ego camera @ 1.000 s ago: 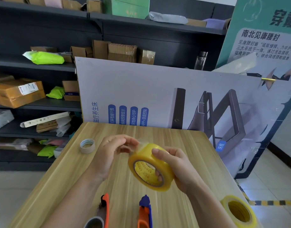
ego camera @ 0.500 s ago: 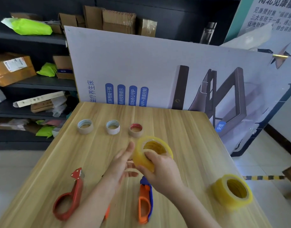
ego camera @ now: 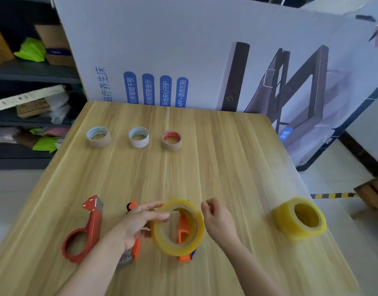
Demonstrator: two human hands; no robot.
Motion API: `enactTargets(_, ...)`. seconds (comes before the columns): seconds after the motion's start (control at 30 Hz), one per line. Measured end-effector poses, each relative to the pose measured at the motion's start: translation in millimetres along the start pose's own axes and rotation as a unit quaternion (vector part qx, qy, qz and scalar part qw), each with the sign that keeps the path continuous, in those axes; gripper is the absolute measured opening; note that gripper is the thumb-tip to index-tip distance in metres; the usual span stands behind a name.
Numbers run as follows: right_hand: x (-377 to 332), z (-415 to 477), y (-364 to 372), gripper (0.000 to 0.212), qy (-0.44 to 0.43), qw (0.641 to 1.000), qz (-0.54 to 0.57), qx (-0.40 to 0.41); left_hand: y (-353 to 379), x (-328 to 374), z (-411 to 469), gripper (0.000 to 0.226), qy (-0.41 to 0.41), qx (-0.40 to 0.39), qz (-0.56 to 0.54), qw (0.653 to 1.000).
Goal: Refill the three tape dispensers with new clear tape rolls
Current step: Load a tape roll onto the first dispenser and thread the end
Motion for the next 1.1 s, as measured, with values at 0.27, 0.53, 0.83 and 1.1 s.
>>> enactTargets(0.27, 52.6, 5.5, 51.6, 0.036, 0.109, 0.976, -0.119, -0.143, 30.3, -42.8, 24.8, 0.044, -0.07, -0.171, 0.211, 0.96)
enactTargets(0.53, 48.4, 15.4, 46.7, 0.025, 0.075, 0.97, -0.2, -0.12, 60.0, -50.0, 55.4, 0.039, -0.042, -0.24, 0.323, 0.914)
enactTargets(0.83, 30.5, 29.6, 38.1, 0.026, -0.013, 0.947, -0.312, -0.072, 48.7, -62.7, 52.5, 0.053, -0.066, -0.251, 0.453, 0.853)
enactTargets(1.1, 35.2, 36.5, 30.4, 0.019, -0.003, 0.969, -0.235, -0.073, 43.5, -65.0, 40.2, 0.046, -0.064, -0.23, 0.367, 0.899)
Point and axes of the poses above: each hand's wrist, its own z-axis towards the middle knuckle, its own y-axis out of the palm, x = y × z, the point moved 9 cm from there along z, towards the middle knuckle, and after that the axes turned 1 degree about -x, right-handed, at the moved point
